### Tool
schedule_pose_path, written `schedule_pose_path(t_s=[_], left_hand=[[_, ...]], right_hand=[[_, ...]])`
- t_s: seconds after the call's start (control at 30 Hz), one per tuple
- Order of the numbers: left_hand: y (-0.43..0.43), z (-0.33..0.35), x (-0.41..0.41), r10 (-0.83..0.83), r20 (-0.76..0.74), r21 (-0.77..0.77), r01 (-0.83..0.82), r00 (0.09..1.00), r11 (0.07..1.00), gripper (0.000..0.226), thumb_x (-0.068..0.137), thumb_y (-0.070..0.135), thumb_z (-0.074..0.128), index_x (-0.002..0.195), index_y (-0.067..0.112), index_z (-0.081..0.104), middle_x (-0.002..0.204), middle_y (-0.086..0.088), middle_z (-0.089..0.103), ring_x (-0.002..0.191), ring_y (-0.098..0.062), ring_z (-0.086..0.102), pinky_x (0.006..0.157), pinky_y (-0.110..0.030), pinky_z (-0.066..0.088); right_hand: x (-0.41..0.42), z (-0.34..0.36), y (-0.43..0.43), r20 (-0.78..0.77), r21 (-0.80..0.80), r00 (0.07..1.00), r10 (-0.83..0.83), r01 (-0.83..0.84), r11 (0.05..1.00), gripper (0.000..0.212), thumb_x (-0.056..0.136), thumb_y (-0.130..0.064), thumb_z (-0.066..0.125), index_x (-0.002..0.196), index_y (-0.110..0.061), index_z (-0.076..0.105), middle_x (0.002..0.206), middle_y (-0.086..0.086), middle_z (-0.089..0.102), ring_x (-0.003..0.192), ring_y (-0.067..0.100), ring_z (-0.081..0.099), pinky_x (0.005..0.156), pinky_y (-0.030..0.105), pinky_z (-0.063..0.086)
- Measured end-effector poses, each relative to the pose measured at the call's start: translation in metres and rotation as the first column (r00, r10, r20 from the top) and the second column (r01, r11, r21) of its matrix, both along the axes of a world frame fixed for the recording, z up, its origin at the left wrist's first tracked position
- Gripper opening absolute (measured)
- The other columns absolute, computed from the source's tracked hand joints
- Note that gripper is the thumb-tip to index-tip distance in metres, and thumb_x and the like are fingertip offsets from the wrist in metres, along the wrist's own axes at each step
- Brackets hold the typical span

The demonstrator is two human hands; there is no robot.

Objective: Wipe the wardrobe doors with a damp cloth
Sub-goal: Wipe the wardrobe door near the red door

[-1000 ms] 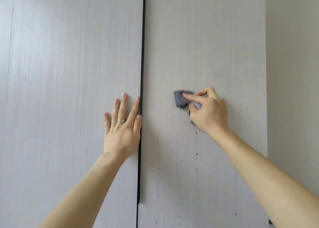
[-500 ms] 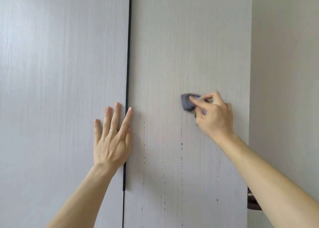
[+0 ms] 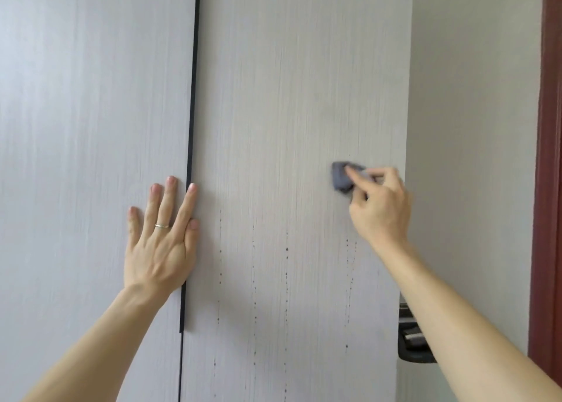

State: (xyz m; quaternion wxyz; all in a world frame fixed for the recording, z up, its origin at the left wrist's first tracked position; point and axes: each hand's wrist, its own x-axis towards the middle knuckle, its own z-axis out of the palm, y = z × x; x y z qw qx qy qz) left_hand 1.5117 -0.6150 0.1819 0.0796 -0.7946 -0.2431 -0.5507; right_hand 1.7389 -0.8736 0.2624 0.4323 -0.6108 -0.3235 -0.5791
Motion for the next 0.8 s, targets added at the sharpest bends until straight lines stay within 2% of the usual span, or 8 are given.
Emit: schedule_pose_path(t_s=[0.17, 0.27, 0.37, 0.43, 0.53, 0.6, 0.7, 0.8], left_hand=[[-0.001, -0.001, 0.001, -0.001, 0.025, -0.009, 0.001, 1.000, 1.000, 0.056, 0.104, 0.047, 0.007, 0.158, 0.045, -0.010, 0.166, 0.017, -0.017, 0.154, -0.009, -0.015, 0.125, -0.053, 0.001], [0.000, -0.002, 0.001, -0.007, 0.034, -0.002, 0.007, 0.999, 1.000, 0.056, 0.104, 0.048, 0.006, 0.158, 0.045, -0.009, 0.167, 0.016, -0.016, 0.154, -0.010, -0.013, 0.125, -0.054, 0.003], [0.002, -0.002, -0.001, -0.019, 0.022, -0.001, 0.019, 1.000, 1.000, 0.056, 0.104, 0.048, 0.009, 0.159, 0.044, -0.002, 0.168, 0.014, -0.010, 0.156, -0.015, -0.005, 0.123, -0.058, 0.008], [0.001, -0.002, -0.003, -0.017, 0.002, 0.005, 0.017, 1.000, 1.000, 0.057, 0.104, 0.048, 0.010, 0.160, 0.042, 0.001, 0.169, 0.012, -0.007, 0.156, -0.018, 0.000, 0.121, -0.060, 0.011], [0.003, -0.004, -0.007, -0.003, -0.031, 0.031, 0.004, 0.999, 1.000, 0.058, 0.104, 0.046, 0.012, 0.161, 0.038, 0.003, 0.170, 0.009, -0.004, 0.156, -0.021, 0.005, 0.119, -0.063, 0.013], [0.002, -0.011, -0.007, 0.000, -0.026, 0.024, 0.001, 1.000, 1.000, 0.058, 0.105, 0.046, 0.013, 0.161, 0.038, 0.000, 0.170, 0.010, -0.004, 0.156, -0.019, 0.002, 0.119, -0.062, 0.012], [0.003, -0.024, -0.003, 0.009, 0.009, 0.003, -0.009, 1.000, 1.000, 0.058, 0.105, 0.047, 0.010, 0.160, 0.038, -0.007, 0.168, 0.014, -0.011, 0.154, -0.007, -0.013, 0.122, -0.059, 0.008], [0.005, -0.035, -0.003, 0.003, 0.006, -0.002, -0.003, 1.000, 1.000, 0.059, 0.105, 0.047, 0.011, 0.159, 0.037, -0.009, 0.167, 0.015, -0.014, 0.152, -0.004, -0.016, 0.122, -0.059, 0.006]], right_hand=[[-0.001, 0.032, 0.010, -0.126, 0.182, 0.988, 0.088, -0.064, 0.981, 0.043, 0.086, -0.010, 0.057, 0.120, -0.032, 0.072, 0.100, 0.000, 0.053, 0.075, 0.026, 0.060, 0.075, 0.043, 0.052], [-0.015, -0.023, 0.027, 0.157, -0.070, 0.985, 0.075, -0.064, 0.995, 0.043, 0.081, -0.010, 0.058, 0.117, -0.026, 0.075, 0.090, 0.004, 0.056, 0.063, 0.028, 0.057, 0.058, 0.036, 0.048], [-0.014, -0.059, 0.021, 0.304, -0.290, 0.947, 0.103, -0.011, 0.957, 0.041, 0.084, -0.010, 0.055, 0.118, -0.024, 0.074, 0.089, 0.002, 0.056, 0.069, 0.025, 0.057, 0.061, 0.035, 0.045], [0.002, -0.041, 0.006, 0.251, -0.188, 0.966, 0.060, -0.012, 0.982, 0.039, 0.086, -0.013, 0.055, 0.118, -0.025, 0.074, 0.090, 0.001, 0.057, 0.068, 0.024, 0.058, 0.059, 0.037, 0.046], [0.024, -0.008, -0.013, -0.037, 0.153, 0.999, 0.031, -0.025, 0.988, 0.039, 0.087, -0.019, 0.055, 0.121, -0.032, 0.072, 0.099, 0.000, 0.057, 0.074, 0.024, 0.062, 0.067, 0.042, 0.053], [0.029, -0.011, -0.013, -0.132, 0.267, 0.990, 0.041, -0.005, 0.964, 0.039, 0.090, -0.021, 0.056, 0.124, -0.034, 0.069, 0.104, 0.000, 0.055, 0.080, 0.023, 0.063, 0.071, 0.044, 0.054], [0.021, -0.051, 0.001, -0.089, 0.270, 0.996, 0.028, -0.003, 0.963, 0.039, 0.091, -0.018, 0.053, 0.126, -0.027, 0.069, 0.104, 0.002, 0.054, 0.079, 0.023, 0.061, 0.066, 0.044, 0.053], [0.004, -0.116, 0.013, 0.117, 0.037, 0.993, 0.005, -0.010, 0.999, 0.038, 0.092, -0.011, 0.053, 0.124, -0.020, 0.071, 0.098, 0.007, 0.057, 0.074, 0.025, 0.060, 0.062, 0.043, 0.050]])
